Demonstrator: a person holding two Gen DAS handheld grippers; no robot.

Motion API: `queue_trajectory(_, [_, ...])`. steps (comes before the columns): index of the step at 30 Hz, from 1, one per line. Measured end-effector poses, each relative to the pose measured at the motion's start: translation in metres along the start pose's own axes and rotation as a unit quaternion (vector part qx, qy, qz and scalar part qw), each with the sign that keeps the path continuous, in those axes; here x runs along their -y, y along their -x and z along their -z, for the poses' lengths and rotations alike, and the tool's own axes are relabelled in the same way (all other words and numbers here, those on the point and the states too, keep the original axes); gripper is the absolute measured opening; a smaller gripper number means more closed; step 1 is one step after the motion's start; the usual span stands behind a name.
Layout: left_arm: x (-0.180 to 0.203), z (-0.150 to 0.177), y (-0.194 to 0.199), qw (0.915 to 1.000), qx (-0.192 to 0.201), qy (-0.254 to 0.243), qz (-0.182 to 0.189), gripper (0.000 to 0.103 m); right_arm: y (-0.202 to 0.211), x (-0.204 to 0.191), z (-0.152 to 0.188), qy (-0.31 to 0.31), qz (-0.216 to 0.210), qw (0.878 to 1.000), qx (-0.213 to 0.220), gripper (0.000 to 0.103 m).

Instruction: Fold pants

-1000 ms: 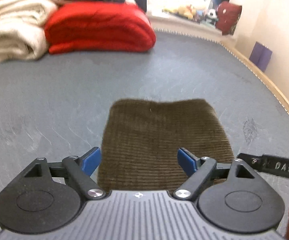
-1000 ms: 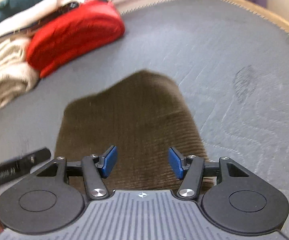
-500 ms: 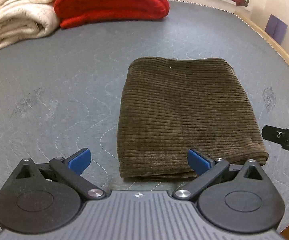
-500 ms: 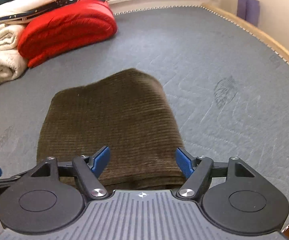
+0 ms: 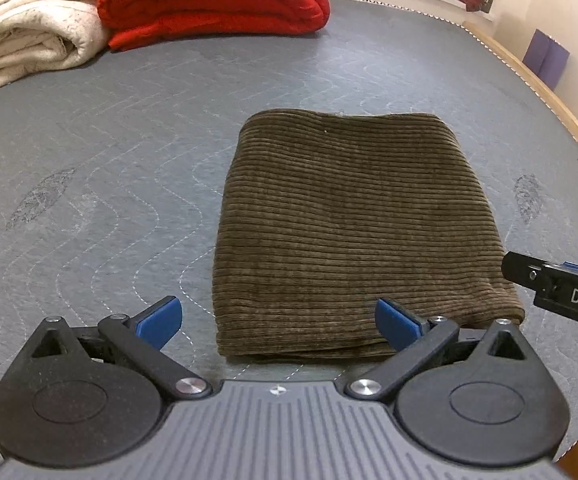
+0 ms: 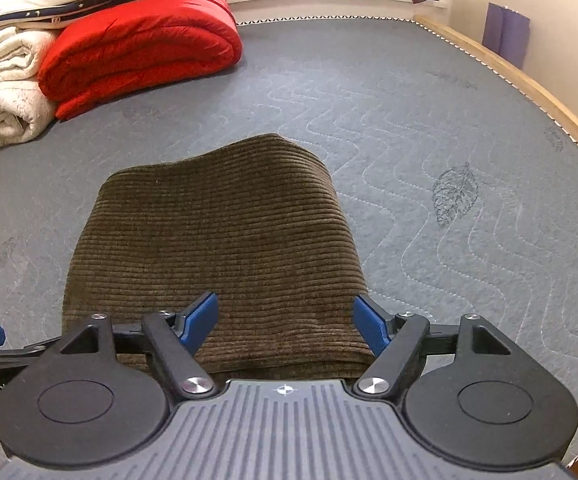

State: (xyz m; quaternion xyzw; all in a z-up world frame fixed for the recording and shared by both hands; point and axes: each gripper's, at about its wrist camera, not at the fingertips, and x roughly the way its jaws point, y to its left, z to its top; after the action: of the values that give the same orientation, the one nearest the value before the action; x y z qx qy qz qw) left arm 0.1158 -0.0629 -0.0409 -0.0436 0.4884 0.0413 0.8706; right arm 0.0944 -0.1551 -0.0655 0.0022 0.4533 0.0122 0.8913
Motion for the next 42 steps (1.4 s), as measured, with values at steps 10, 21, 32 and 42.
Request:
queue_trajectory(10, [0.0040,-0.0002,-0.0010,1.0000,0.000,-0.005,0.002,0.103,-0.0042,0.0034,0.0006,-0.003,0.007,1.000,-0.002,0.078])
queue_trajectory(21, [0.0059,-0.0002,-0.0009,0.9999,0.004,-0.011,0.006,0.103,-0.0058,0.0045,0.0003,-0.008,0.006,1.000,-0.004,0.078])
queue_trajectory(32, [0.0069,-0.0005,-0.0002,0.9999,0.005,-0.013,0.010,0.103,-0.0041,0.0035,0.0003,-0.009,0.010,1.000,0.001,0.078])
queue_trajectory(42, [0.0075,-0.0013,0.0012,0.9998,0.007,-0.015,0.014,0.103,-0.0059,0.0040,0.0000,-0.006,0.008,1.000,-0.001,0.078])
